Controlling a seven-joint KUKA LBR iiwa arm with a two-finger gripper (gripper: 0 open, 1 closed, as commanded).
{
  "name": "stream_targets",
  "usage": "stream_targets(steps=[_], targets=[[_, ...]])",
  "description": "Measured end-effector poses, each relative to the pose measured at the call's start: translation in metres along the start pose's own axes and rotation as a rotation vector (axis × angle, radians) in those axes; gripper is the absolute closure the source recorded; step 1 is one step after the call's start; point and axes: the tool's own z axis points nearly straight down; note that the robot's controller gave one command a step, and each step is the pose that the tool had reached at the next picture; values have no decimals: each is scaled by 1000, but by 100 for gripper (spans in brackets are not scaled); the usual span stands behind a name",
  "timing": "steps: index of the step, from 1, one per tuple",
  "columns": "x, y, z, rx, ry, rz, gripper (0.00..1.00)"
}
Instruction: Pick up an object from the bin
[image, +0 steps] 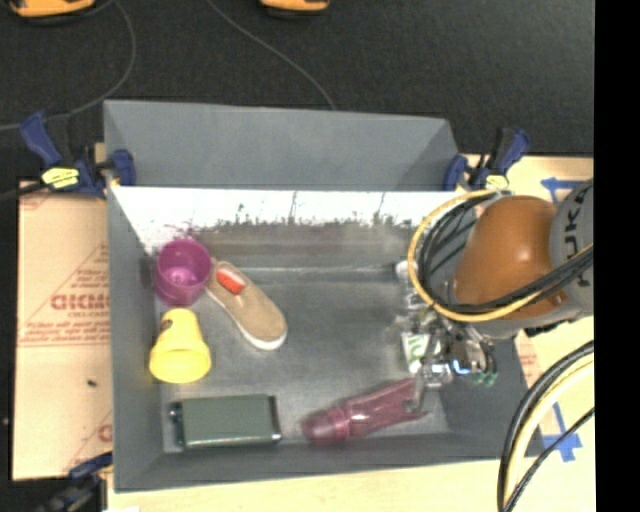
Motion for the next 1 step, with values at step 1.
stream_targets(steps=[1], targets=[[-1,0,-3,0,-4,-1,0]])
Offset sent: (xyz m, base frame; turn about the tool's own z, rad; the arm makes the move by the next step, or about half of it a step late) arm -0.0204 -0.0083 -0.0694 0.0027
